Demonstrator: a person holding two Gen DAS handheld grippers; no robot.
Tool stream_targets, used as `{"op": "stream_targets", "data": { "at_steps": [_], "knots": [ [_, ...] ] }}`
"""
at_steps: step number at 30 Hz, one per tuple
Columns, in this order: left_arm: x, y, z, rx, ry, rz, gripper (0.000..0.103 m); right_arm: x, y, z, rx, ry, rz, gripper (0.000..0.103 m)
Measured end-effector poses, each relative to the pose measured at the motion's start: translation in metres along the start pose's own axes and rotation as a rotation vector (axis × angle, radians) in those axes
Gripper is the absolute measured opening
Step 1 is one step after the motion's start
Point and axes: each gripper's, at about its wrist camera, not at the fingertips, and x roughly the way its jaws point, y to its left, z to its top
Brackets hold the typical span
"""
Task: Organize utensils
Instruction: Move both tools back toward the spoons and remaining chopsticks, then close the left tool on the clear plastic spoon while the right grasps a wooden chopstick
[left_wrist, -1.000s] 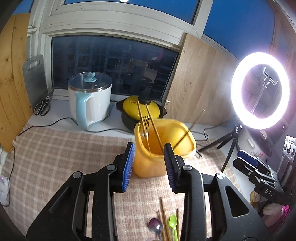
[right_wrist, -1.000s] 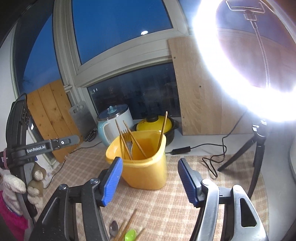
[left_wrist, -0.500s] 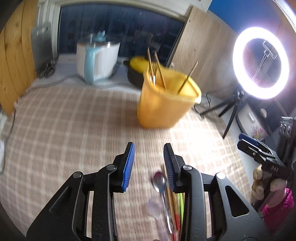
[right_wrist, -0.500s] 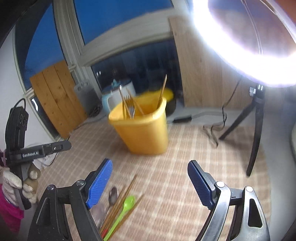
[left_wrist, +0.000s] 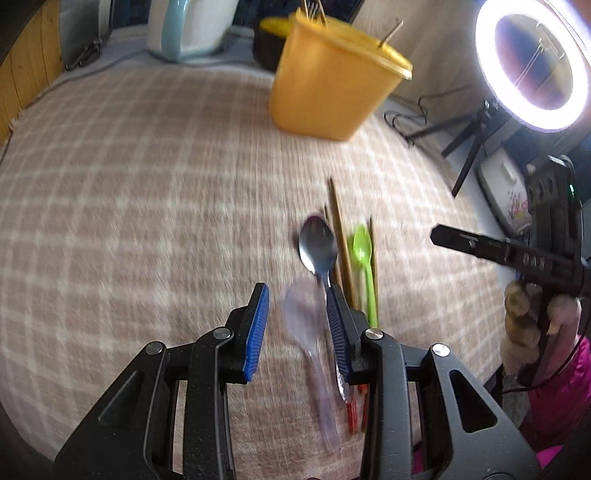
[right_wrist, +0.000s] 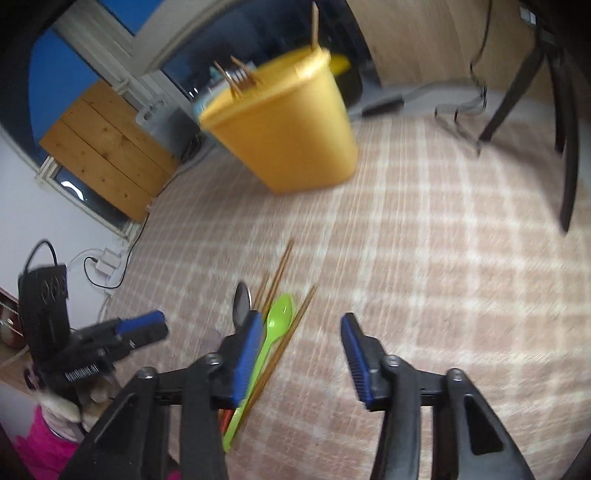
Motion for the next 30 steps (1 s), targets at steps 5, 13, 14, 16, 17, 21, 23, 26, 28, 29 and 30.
{"op": "stream_targets", "data": {
  "at_steps": [5, 13, 14, 16, 17, 21, 23, 26, 28, 29, 30],
  "knots": [
    [0.014, -0.002, -0.011, 0.007, 0.036, 0.0, 0.032, 0.022, -0.003, -0.001, 0.064, 0.072, 0.01, 0.032],
    [0.022, -0.002, -0.016, 0.014, 0.054, 0.002, 0.032, 0.049, 0.012, -0.001, 0.084, 0.156, -0.02, 0.021],
    [0.022, -0.002, -0.016, 0.015, 0.054, 0.002, 0.032, 0.051, 0.014, -0.001, 0.082, 0.16, -0.025, 0.02],
    [0.024, -0.002, -0.016, 0.02, 0.055, 0.003, 0.032, 0.056, 0.018, -0.001, 0.074, 0.171, -0.048, 0.018],
    [0.024, -0.002, -0.016, 0.021, 0.055, 0.003, 0.032, 0.058, 0.019, -0.001, 0.072, 0.176, -0.059, 0.017],
    [0.026, 0.0, -0.016, 0.021, 0.059, -0.001, 0.032, 0.068, 0.027, -0.001, 0.063, 0.196, -0.095, 0.015],
    [0.027, 0.0, -0.016, 0.023, 0.061, -0.002, 0.032, 0.07, 0.031, 0.0, 0.054, 0.196, -0.109, 0.015],
    [0.03, 0.0, -0.016, 0.03, 0.066, -0.001, 0.032, 0.075, 0.038, 0.002, 0.031, 0.202, -0.136, 0.015],
    [0.033, -0.002, -0.015, 0.034, 0.071, -0.001, 0.032, 0.078, 0.043, 0.002, 0.003, 0.21, -0.158, 0.008],
    [0.034, -0.003, -0.014, 0.037, 0.073, 0.001, 0.032, 0.078, 0.045, 0.002, -0.014, 0.214, -0.172, 0.007],
    [0.035, -0.003, -0.014, 0.039, 0.075, 0.001, 0.032, 0.081, 0.047, 0.003, -0.022, 0.219, -0.172, 0.006]
  ]
}}
